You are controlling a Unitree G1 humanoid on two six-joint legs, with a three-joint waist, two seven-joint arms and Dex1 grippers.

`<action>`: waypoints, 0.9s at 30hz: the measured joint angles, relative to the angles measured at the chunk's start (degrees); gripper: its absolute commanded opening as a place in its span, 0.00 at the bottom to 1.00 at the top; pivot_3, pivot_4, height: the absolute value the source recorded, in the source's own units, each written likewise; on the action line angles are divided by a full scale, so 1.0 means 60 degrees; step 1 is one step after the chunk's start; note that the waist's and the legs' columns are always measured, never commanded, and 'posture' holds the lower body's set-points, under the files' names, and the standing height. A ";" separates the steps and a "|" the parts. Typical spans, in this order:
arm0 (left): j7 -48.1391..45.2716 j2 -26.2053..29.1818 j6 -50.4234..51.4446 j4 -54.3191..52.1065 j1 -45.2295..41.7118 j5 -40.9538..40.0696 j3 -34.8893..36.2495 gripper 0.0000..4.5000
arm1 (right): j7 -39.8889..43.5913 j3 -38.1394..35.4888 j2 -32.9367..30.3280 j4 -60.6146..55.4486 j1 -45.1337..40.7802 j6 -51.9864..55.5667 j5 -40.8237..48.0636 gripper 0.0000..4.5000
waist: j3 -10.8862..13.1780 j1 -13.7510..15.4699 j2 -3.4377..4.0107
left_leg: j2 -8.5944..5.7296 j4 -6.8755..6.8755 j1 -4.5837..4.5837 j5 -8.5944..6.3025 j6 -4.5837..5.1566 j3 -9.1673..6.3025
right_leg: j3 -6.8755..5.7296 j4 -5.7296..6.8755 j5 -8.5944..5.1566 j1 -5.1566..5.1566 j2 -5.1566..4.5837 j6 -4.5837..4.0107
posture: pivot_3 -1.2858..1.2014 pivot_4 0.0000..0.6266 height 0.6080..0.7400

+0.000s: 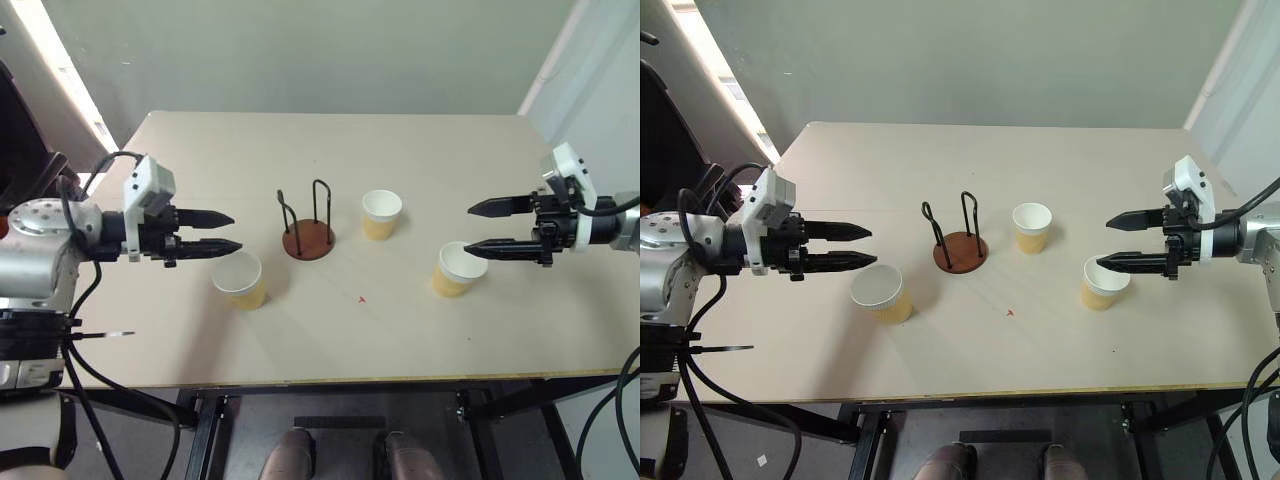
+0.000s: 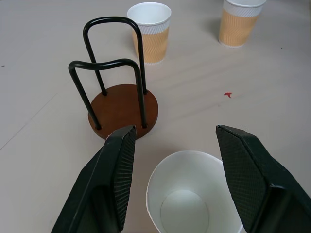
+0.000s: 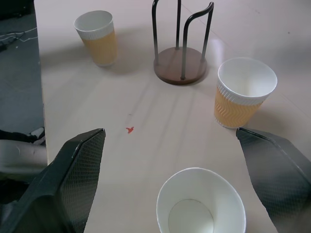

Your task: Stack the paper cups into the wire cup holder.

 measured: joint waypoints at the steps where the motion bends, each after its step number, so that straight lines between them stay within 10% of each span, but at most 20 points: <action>1: 0.0001 -0.0002 0.0000 0.0000 0.0000 0.0000 0.0000 0.62 | 0.0000 0.0000 0.0001 0.0000 0.0000 0.0000 0.0000 1.00 | 0.0000 0.0000 0.0000 | 0.0000 0.0000 0.0000 0.0000 0.0000 0.0000 | 0.0000 0.0000 0.0000 0.0000 0.0000 0.0000 | 0.52 0.24 1.00; 27: 0.2733 -0.3476 -0.1072 0.2840 -0.1929 0.2455 -0.1601 0.62 | -0.1250 -0.0393 0.0592 -0.2190 0.0820 0.0990 0.1146 1.00 | -0.0001 0.0053 -0.0001 | -0.0013 0.0029 0.0003 0.0037 0.0028 0.0008 | -0.0009 -0.0010 0.0076 0.0041 -0.0011 0.0117 | 0.52 0.24 1.00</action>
